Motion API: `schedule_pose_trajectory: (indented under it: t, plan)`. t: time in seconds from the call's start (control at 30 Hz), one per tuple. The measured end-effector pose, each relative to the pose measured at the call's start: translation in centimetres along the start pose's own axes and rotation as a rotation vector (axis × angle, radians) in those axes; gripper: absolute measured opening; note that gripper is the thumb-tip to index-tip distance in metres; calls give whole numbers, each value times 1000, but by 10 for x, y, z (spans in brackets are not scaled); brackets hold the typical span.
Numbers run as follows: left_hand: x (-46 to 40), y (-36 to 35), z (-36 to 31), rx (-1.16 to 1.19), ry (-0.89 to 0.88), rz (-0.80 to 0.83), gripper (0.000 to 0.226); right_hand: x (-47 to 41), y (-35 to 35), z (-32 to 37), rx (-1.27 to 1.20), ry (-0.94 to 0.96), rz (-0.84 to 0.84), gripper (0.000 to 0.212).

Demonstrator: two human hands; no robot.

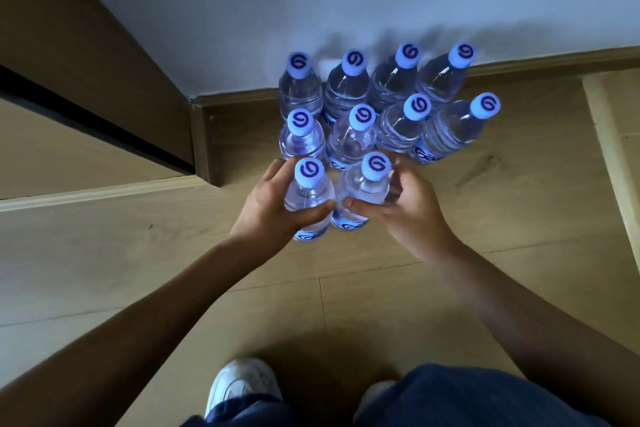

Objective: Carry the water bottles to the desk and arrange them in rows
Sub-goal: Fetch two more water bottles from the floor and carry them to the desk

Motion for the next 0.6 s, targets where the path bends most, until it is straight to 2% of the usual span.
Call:
schedule_pose_trajectory:
  t: [0.1, 0.23, 0.37, 0.47, 0.6]
  plan:
    - [2, 15, -27, 143, -16, 23, 51, 4, 10, 18, -42, 6, 14, 55]
    - [7, 47, -81, 174, 11, 40, 60, 15, 29, 80, -94, 40, 39, 57]
    - [25, 95, -166, 219, 37, -12, 37, 41, 52, 178, -113, 82, 69, 49]
    - [49, 136, -246, 221, 18, -43, 30, 68, 71, 259, -122, 101, 85, 37]
    - [89, 196, -350, 232, 24, -84, 26, 107, 92, 377, -132, 121, 131, 40]
Point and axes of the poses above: each hand's wrist, its own x-axis away from the middle knuckle, its own y-axis out of the back of the hand, z = x × y, the point moved 4 cm from there along -x, towards the middle knuckle, and after that the axes turned 1 degree about -z, right-handed, at the moved point
